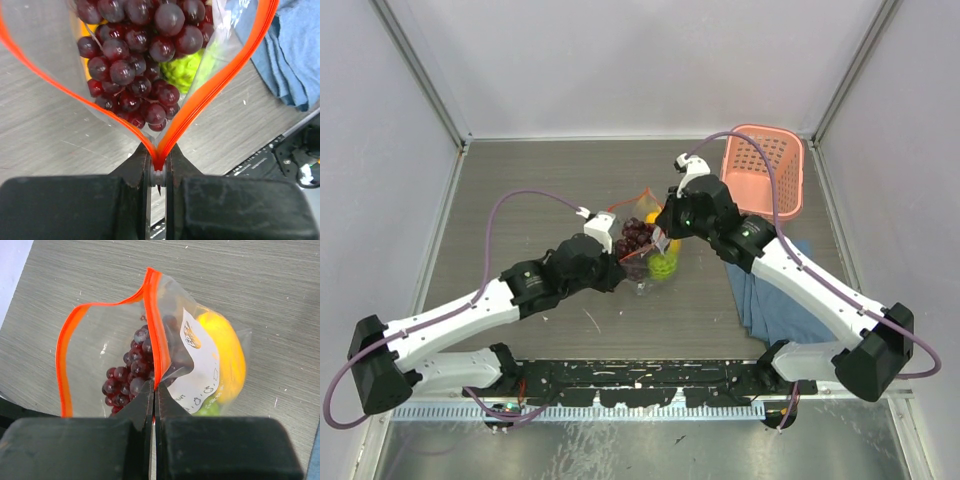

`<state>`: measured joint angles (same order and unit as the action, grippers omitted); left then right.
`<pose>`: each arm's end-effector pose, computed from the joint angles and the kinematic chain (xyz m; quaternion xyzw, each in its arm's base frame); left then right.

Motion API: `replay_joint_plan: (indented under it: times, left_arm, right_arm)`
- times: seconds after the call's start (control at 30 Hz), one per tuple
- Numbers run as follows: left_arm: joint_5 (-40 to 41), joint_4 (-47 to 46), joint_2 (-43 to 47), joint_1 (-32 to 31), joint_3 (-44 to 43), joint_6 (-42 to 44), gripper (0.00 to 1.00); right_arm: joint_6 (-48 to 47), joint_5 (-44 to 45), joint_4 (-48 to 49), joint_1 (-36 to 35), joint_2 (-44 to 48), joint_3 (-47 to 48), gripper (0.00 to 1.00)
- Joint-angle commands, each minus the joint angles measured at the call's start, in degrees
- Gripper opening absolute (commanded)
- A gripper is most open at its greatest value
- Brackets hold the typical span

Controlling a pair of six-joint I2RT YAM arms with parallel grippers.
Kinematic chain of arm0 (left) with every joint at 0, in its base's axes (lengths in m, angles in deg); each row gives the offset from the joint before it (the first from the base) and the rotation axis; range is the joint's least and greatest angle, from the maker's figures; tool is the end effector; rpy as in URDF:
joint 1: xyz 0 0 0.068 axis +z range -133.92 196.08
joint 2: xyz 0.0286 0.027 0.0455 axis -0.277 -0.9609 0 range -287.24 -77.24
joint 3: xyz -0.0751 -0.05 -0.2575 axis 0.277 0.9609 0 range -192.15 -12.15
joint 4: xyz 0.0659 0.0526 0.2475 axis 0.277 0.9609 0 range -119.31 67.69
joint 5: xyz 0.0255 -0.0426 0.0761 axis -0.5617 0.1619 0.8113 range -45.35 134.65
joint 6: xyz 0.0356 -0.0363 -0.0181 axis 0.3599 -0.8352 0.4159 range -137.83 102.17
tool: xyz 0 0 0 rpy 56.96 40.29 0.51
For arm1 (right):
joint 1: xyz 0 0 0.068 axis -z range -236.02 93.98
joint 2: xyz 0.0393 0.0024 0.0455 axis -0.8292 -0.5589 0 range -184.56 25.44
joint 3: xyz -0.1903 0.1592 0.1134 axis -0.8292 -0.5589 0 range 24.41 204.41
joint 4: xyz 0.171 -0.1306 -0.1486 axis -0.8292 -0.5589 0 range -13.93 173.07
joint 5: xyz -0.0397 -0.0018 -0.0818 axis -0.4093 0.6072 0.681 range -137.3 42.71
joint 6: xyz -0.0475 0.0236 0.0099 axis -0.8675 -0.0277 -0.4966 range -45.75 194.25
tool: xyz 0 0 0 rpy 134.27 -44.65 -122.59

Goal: Place the food in the zip-top bag and seal the zipper
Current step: Adjust the zipper food storage bag at the center of the board.

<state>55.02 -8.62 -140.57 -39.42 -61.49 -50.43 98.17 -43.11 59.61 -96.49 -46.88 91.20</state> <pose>0.1431 -0.1969 0.2864 0.1340 0.8729 -0.2639 0.3879 0.2188 0.1832 0.3481 -0.1056 0.8547 0.2437 0.4460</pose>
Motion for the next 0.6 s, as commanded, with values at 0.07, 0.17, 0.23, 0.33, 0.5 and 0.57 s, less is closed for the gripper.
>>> replay_joint_plan:
  times: [0.07,0.17,0.23,0.33,0.5,0.57]
  left_arm:
    - [7.8,3.6,5.5,-0.1,-6.7,10.8,0.0]
    - [8.9,7.7,6.2,0.0,-9.4,15.0,0.0]
    - [9.7,9.9,6.5,0.0,-10.6,17.1,0.0]
    - [9.3,12.0,6.7,0.0,-12.1,19.9,0.0]
    - [6.4,16.2,6.2,0.0,-13.8,24.1,0.0]
    - [4.9,17.7,6.2,0.0,-14.3,25.9,0.0]
  right_arm:
    - [-1.0,1.2,3.6,0.7,4.8,-1.6,0.01]
    - [-1.5,0.8,3.6,0.8,5.6,-2.3,0.05]
    - [-2.0,0.6,3.5,0.9,6.2,-2.7,0.08]
    - [-3.3,0.4,3.4,1.0,7.3,-3.3,0.14]
    - [-7.5,-1.3,2.9,1.7,9.2,-3.5,0.27]
    - [-10.1,-3.2,2.4,2.5,9.4,-3.1,0.36]
